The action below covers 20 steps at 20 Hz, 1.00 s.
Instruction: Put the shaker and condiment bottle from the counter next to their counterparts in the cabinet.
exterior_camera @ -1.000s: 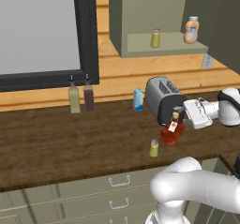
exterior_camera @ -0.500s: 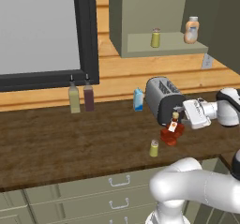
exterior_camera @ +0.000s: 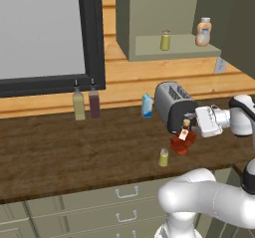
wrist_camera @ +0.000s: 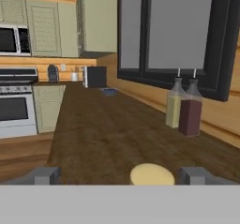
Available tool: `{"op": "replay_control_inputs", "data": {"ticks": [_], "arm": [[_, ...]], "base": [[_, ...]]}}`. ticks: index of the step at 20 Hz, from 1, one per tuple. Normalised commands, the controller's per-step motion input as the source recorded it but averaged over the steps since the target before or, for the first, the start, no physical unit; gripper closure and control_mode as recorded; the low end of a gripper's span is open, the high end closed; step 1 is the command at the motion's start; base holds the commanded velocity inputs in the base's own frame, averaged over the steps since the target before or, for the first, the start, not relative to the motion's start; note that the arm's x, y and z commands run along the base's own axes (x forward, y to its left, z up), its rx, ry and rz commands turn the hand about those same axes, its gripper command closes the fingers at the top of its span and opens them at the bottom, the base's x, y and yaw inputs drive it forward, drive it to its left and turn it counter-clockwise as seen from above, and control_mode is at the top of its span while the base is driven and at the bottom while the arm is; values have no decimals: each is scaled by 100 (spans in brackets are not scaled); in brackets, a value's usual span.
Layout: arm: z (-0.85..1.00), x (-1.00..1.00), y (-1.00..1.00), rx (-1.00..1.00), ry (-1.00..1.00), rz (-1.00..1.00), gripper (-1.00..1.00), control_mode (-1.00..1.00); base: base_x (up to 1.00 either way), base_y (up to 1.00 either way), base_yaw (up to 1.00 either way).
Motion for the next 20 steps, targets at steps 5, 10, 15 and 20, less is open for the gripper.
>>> {"op": "replay_control_inputs", "data": {"ticks": [5,10,15,20], "arm": [[-2,0,1,0,0,-9,-100,-100],[-4,0,4,0,0,-9,-100,-100],[0,5,1,0,0,-12,-100,-100],[0,7,3,0,0,-13,-100,-100]], "base": [[0,0,0],[0,0,0],[0,0,0],[0,0,0]]}}
